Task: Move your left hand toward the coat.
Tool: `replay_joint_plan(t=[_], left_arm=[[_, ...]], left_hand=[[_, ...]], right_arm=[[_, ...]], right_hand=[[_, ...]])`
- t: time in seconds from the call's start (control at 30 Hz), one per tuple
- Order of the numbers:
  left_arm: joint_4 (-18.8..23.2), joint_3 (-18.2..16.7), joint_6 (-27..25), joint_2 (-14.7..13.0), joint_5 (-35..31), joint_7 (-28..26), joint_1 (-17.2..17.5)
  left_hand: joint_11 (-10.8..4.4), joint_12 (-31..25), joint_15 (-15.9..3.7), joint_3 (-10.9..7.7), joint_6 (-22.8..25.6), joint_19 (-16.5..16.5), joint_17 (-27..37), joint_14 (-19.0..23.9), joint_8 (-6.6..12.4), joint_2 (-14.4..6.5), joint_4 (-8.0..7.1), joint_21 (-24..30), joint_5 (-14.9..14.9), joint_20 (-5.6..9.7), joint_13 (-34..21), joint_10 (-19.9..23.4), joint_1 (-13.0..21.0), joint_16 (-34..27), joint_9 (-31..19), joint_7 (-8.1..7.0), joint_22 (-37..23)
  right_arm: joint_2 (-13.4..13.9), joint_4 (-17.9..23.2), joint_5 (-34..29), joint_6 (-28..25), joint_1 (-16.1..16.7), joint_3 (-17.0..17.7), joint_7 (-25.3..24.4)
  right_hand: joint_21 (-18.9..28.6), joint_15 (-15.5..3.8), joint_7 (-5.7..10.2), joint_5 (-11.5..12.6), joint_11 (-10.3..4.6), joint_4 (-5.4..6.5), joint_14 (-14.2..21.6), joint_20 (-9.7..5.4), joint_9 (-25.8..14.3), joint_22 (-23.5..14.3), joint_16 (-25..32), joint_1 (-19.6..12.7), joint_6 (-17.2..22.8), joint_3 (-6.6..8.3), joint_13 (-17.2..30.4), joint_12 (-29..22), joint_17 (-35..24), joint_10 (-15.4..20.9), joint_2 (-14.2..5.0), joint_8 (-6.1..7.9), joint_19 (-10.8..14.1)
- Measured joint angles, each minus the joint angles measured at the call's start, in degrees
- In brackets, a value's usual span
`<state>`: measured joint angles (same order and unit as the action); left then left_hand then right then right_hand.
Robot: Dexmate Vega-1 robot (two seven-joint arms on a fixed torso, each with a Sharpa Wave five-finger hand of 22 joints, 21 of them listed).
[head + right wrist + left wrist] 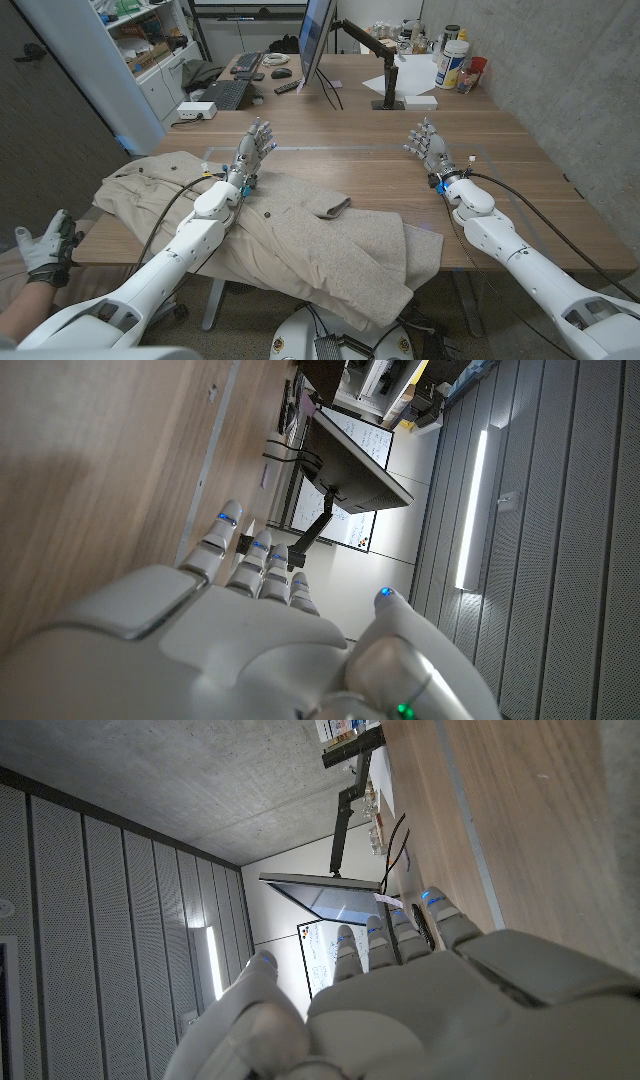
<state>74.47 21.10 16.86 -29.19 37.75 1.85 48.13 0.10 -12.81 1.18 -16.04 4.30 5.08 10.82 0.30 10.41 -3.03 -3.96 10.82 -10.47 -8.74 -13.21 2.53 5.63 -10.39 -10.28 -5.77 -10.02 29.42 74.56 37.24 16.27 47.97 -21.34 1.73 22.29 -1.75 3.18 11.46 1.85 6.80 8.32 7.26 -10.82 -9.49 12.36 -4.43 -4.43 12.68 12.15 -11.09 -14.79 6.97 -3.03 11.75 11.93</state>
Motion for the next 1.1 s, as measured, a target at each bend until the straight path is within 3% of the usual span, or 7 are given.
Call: replay_joint_plan(t=[1.1], left_arm=[[1.3,-0.7,-0.1,-0.8,0.0,-0.5,0.9]], left_hand=[[0.0,0.0,0.47,0.0,-0.2,-0.3,-0.2,-0.5,0.22,0.0,0.0,0.0,0.0,-0.28,0.2,0.0,0.0,0.0,0.0,-0.19,0.0]], right_arm=[[0.4,0.1,-0.2,-1.7,-0.5,-0.5,0.6]], right_hand=[[-0.3,0.22,0.2,0.0,0.0,0.0,-0.2,0.0,0.0,0.0,0.0,0.0,-0.2,-0.01,0.0,0.0,0.2,0.0,0.0,0.0,0.0]])
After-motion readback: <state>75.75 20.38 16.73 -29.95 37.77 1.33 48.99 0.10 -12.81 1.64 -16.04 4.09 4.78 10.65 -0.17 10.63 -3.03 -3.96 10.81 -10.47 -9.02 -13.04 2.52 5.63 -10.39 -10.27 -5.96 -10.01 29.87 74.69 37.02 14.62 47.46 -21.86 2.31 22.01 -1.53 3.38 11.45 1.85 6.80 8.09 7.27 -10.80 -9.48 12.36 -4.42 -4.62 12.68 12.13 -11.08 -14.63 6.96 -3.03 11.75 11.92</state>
